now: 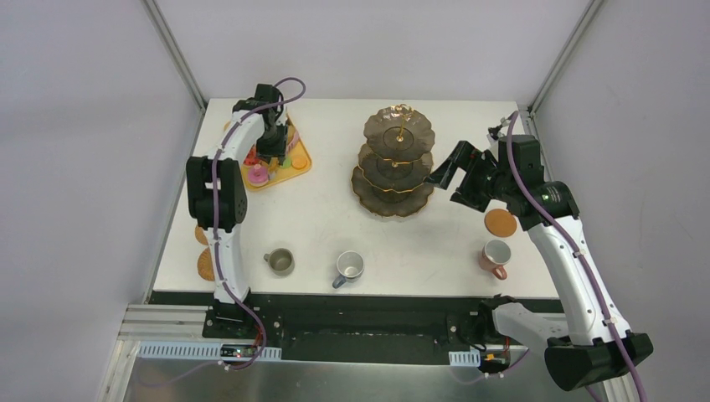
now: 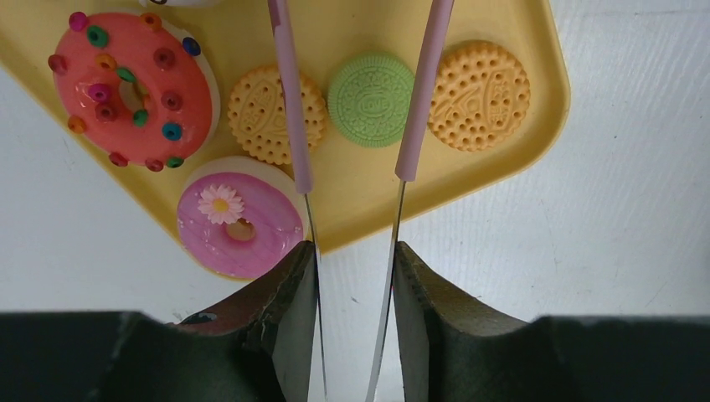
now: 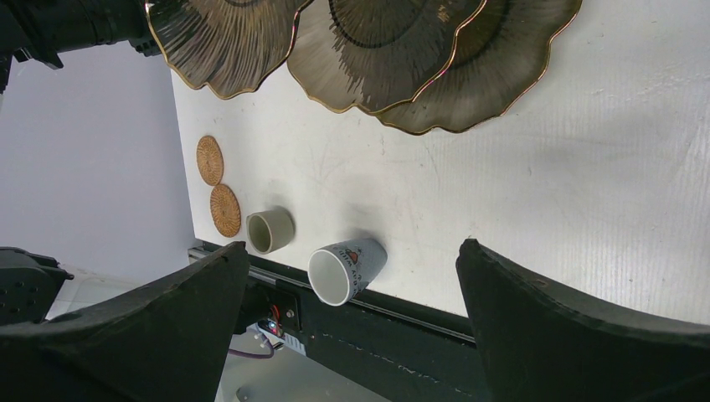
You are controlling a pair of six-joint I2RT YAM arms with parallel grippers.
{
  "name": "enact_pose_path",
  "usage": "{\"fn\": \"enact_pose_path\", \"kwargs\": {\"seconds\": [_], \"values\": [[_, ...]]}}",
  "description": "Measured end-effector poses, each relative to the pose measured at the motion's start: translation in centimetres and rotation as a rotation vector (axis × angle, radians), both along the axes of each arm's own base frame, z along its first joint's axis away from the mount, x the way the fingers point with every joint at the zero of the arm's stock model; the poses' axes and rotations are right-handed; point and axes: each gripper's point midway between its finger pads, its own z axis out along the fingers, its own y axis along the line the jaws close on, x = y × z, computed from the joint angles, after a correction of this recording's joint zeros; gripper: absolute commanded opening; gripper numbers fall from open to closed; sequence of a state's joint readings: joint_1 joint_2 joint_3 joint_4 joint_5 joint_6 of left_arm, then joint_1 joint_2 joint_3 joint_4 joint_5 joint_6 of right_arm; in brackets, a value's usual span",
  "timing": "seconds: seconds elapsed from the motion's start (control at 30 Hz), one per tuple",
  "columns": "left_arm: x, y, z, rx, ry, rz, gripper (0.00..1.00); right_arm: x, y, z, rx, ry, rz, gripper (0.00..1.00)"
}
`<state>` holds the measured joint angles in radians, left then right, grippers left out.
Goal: Serve the afternoon tea
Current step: Pick up the desert from the tray.
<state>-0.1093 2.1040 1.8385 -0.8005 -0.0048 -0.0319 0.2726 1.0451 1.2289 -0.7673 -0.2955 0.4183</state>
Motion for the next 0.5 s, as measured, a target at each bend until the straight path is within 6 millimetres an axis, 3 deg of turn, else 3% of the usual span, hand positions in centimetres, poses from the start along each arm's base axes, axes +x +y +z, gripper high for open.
{"fn": "enact_pose_path", "kwargs": {"seconds": [0.13, 0.33, 0.5], "values": [[0.31, 0.03, -0.43, 0.004, 0.004, 0.001, 0.26, 0.03, -0.02, -0.05, -0.001, 0.002, -0.001, 0.99], [0.56, 0.33, -0.98, 0.008, 0.013, 0.009, 0.07, 0.05, -0.03, -0.06, -0.002, 0.002, -0.003, 0.99], [0.58, 0.34, -0.91, 0.007, 0.009, 0.013, 0.02, 0.05, -0.04, -0.06, -0.002, 0.002, -0.003, 0.99]]}}
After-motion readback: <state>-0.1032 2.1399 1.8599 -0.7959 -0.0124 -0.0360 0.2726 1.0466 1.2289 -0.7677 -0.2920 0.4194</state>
